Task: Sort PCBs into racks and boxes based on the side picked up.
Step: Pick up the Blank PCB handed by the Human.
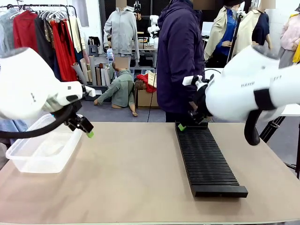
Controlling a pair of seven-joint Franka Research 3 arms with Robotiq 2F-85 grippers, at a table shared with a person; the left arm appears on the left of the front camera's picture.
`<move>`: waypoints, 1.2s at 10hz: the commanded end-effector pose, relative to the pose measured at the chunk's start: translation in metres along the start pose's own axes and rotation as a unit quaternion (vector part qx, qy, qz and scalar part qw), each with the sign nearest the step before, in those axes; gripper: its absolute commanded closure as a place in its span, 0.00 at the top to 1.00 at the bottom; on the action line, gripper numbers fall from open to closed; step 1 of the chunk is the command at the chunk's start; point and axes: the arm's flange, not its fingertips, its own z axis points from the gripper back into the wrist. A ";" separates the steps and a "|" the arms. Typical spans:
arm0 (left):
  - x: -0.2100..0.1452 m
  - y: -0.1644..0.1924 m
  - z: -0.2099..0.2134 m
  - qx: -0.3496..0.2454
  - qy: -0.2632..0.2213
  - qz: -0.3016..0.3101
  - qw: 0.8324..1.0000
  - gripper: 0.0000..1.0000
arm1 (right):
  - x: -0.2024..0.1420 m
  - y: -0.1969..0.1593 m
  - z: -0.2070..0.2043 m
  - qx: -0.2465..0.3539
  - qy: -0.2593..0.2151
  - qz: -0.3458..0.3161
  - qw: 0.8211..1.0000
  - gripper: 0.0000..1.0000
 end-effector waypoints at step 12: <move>-0.042 0.152 0.102 -0.363 -0.153 0.147 0.907 1.00 | -0.051 -0.162 0.132 0.335 -0.067 -0.184 0.922 1.00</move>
